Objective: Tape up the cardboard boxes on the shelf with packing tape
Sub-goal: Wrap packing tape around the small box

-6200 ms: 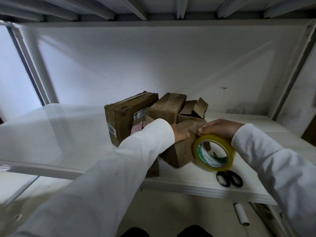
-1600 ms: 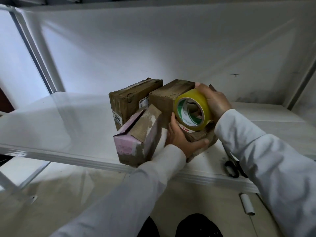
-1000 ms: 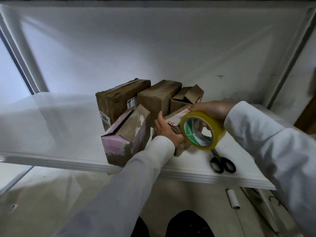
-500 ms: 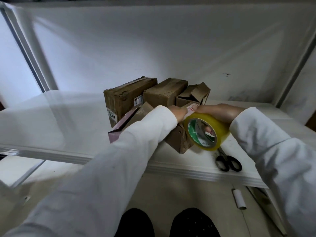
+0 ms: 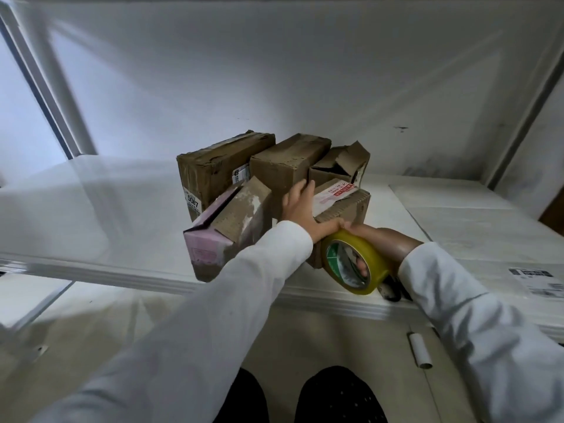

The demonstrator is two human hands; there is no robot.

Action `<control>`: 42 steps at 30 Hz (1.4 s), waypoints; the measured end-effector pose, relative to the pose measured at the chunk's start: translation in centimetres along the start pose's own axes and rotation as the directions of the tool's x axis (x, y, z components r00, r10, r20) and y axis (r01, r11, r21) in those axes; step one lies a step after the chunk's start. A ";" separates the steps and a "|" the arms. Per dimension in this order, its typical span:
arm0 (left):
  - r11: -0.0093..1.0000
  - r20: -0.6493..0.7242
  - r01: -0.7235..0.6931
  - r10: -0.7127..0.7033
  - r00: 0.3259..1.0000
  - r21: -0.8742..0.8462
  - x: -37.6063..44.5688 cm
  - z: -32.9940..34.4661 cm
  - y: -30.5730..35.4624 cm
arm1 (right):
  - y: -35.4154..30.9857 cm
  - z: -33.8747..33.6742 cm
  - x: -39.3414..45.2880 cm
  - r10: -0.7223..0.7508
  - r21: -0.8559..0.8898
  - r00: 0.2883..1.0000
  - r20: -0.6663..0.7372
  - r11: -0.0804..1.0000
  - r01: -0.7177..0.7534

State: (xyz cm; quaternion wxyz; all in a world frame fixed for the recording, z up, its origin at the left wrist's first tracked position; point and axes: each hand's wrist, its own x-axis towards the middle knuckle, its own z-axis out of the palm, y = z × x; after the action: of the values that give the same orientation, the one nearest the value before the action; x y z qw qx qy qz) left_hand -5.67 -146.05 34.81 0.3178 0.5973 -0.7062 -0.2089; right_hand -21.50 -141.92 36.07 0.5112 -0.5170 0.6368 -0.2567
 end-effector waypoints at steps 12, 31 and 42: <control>0.704 0.101 0.340 -0.359 0.928 -0.623 0.3 0.2 -2.9 | -4.2 -0.5 -1.0 -0.242 0.204 0.949 0.201 0.958 0.201; 0.997 -0.279 -0.078 0.076 0.957 0.005 -1.9 3.2 -5.8 | -8.7 0.5 2.1 -0.198 0.182 0.931 0.305 0.972 0.147; 0.986 -0.073 0.064 -0.075 0.994 -0.151 0.0 1.8 -6.1 | -7.7 1.5 1.5 -0.345 0.313 0.899 0.272 0.915 0.256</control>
State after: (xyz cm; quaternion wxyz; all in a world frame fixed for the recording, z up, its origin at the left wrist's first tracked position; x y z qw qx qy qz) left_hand -2.58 -147.39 29.38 0.3815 0.6040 -0.6543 -0.2483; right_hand -16.99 -145.60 41.54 0.6272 -0.5702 0.4158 -0.3296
